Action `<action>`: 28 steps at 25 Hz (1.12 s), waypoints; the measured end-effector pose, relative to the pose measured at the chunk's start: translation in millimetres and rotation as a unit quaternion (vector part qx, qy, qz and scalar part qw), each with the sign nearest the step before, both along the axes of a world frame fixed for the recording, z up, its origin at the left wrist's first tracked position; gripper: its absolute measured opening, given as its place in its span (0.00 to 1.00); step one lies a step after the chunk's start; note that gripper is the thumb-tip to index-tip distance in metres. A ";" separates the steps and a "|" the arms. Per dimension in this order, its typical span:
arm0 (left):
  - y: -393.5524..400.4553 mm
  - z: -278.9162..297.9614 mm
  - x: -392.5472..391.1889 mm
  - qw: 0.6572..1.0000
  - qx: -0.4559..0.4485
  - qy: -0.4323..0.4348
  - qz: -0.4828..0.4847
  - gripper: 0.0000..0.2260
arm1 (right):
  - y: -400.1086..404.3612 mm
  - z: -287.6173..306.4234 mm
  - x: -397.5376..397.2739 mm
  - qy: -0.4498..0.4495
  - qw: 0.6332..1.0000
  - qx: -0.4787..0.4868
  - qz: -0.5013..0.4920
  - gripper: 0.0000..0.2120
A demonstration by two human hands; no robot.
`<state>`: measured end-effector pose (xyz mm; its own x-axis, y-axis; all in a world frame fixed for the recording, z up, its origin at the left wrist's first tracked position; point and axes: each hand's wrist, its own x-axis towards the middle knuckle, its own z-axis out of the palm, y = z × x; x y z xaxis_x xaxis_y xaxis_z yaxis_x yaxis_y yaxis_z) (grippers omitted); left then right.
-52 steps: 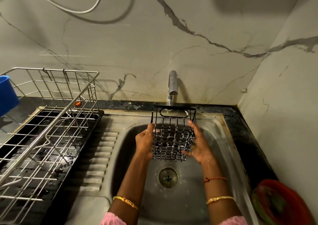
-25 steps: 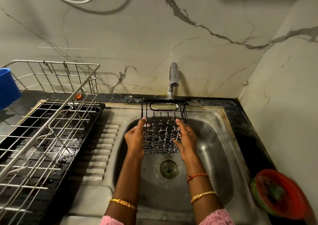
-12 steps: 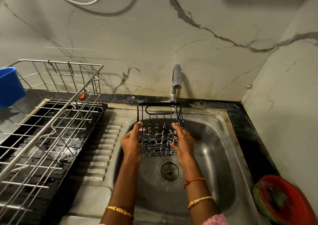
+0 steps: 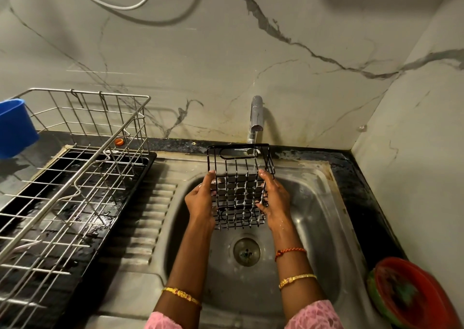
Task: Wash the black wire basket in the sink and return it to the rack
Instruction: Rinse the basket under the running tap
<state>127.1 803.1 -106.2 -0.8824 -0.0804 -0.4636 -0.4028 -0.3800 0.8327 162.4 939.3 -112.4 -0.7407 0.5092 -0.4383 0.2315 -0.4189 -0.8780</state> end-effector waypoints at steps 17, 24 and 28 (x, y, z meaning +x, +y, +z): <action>-5.2 3.9 11.0 0.999 -0.024 -0.004 0.021 0.09 | -4.9 2.6 0.4 -0.018 0.999 -0.030 0.031 0.27; 2.1 12.2 8.5 1.000 -0.010 -0.004 0.004 0.08 | 4.3 14.4 -2.3 -0.019 0.999 -0.019 0.032 0.13; 4.7 12.3 3.4 1.000 -0.005 -0.006 -0.005 0.09 | 5.8 21.6 -5.9 -0.012 0.999 -0.015 0.032 0.05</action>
